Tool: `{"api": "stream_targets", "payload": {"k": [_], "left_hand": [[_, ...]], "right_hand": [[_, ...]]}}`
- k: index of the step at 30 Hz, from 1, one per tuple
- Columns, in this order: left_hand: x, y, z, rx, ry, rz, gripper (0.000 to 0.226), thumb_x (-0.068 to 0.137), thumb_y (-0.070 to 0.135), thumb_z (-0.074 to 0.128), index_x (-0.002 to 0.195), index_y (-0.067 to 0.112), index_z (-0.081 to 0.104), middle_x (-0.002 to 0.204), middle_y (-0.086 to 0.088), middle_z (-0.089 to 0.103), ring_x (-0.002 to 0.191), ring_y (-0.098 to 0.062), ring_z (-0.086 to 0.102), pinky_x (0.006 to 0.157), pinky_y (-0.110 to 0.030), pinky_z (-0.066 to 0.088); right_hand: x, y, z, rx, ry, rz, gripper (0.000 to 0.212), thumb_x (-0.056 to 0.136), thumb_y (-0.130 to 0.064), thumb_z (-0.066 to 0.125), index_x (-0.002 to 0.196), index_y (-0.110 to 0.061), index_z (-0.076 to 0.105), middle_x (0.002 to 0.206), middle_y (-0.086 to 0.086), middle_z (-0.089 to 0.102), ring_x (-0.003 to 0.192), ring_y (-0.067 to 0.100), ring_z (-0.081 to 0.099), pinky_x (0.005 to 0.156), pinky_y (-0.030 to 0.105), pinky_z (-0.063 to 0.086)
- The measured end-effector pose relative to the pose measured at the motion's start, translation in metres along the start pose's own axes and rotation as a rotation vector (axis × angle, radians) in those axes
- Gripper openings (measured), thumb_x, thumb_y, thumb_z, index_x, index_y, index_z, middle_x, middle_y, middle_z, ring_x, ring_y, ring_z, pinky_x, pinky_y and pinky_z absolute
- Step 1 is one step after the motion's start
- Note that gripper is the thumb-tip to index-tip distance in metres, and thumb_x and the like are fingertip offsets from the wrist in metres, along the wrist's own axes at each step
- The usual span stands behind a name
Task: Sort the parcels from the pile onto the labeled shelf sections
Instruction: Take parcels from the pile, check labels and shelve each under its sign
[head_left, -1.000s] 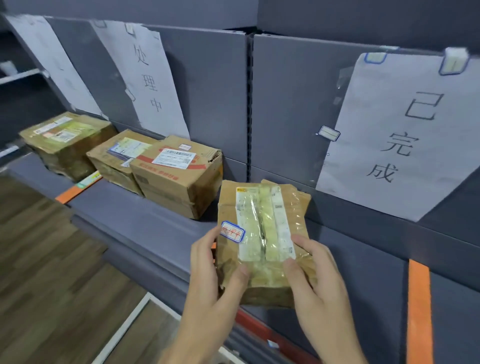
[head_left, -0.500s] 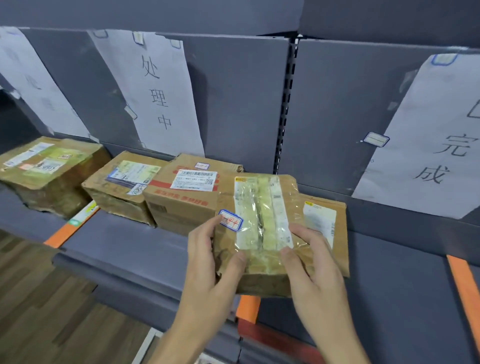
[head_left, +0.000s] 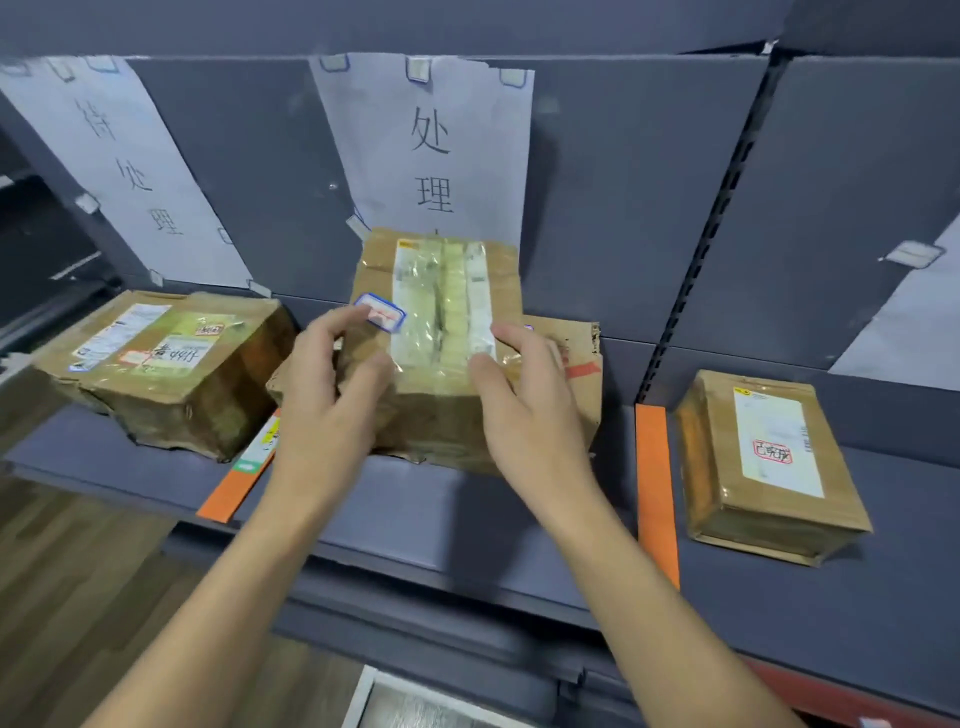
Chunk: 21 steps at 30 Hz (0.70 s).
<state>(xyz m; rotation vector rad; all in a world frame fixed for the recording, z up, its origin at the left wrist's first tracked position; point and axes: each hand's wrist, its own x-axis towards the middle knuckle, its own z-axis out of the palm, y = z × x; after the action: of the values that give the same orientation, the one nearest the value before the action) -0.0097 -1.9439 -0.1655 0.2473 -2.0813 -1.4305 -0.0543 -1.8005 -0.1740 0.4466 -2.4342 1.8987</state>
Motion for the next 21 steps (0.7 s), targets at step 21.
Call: {"api": "stream_targets", "payload": {"k": [21], "left_hand": [[0.094, -0.125, -0.049, 0.118, -0.072, -0.173, 0.031, 0.096, 0.027, 0.049, 0.126, 0.022, 0.057, 0.108, 0.008, 0.064, 0.098, -0.012, 0.059, 0.088, -0.031, 0.046]], "right_hand": [[0.078, 0.026, 0.113, -0.169, -0.175, 0.110, 0.032, 0.101, -0.026, 0.035, 0.125, -0.011, 0.052, 0.124, 0.008, 0.053, 0.117, 0.022, 0.046, 0.088, 0.030, 0.035]]}}
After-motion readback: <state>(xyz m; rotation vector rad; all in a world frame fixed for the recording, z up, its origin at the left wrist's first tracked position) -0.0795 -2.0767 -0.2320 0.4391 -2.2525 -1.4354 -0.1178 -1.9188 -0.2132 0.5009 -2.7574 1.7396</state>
